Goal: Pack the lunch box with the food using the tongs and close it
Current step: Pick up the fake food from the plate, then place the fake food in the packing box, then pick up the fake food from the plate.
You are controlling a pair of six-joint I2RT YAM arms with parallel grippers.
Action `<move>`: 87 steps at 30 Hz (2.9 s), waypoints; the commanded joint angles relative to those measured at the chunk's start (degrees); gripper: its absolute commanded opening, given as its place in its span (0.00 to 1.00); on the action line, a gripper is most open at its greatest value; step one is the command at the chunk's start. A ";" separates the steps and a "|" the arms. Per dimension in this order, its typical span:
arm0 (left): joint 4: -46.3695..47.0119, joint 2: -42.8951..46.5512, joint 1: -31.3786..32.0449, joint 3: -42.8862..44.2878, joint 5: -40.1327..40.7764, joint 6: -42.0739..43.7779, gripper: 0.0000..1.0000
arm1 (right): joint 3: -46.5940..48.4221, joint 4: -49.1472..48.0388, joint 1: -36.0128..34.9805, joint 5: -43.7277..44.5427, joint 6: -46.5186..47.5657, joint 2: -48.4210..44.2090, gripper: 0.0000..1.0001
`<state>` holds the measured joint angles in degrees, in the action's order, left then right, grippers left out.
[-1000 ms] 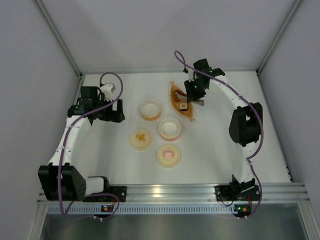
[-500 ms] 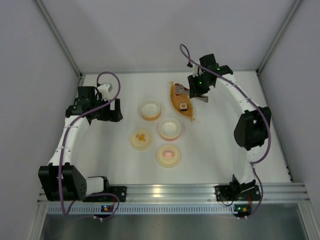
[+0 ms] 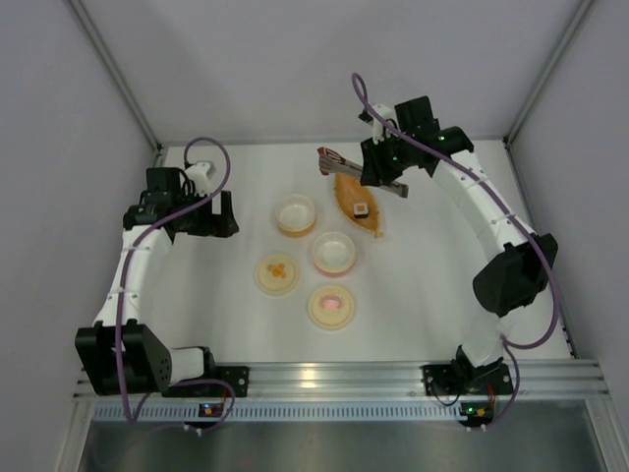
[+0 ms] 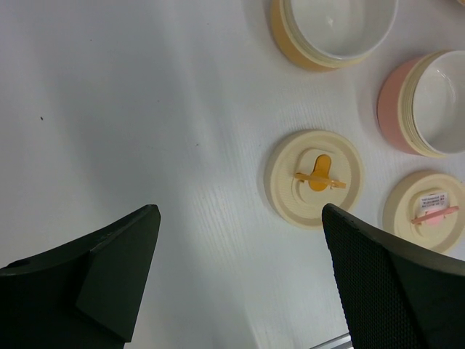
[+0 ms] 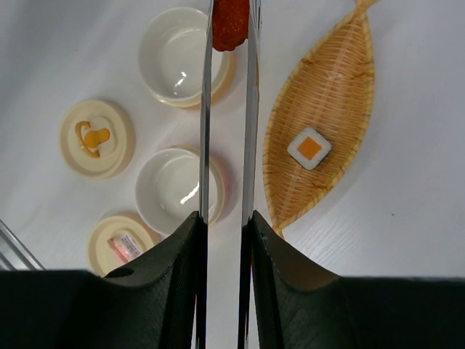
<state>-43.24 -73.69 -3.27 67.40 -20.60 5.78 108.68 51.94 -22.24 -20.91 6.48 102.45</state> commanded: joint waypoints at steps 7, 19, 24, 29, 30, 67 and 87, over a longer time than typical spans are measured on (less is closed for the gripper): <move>-0.61 -0.66 -0.60 2.21 -1.73 -0.42 0.98 | -0.23 -2.81 -9.66 1.04 3.36 1.52 0.00; -0.61 -1.81 -3.06 1.60 -4.71 -0.24 0.98 | -1.55 -4.74 -12.83 2.10 3.28 6.44 0.02; -0.17 -1.90 -3.32 0.98 -5.24 -0.16 0.98 | 0.65 -4.40 -13.27 2.54 3.54 9.08 0.03; 0.17 -1.81 -3.59 0.46 -5.15 0.28 0.98 | 0.48 -3.96 -13.18 2.62 3.98 10.39 0.07; 0.09 -1.98 -3.59 0.37 -5.24 0.20 0.98 | 0.22 -4.04 -13.27 2.71 4.07 10.48 0.08; -2.27 -1.98 -4.20 2.82 -6.73 4.23 0.98 | -0.57 0.17 -8.27 2.36 6.16 2.60 0.39; -11.33 -7.34 -4.20 6.35 -20.53 13.90 0.98 | -8.76 13.09 10.02 -1.32 31.73 -0.95 0.37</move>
<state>-52.53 -80.55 -7.09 71.37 -36.73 16.80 96.31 60.23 -13.52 -18.94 30.35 100.66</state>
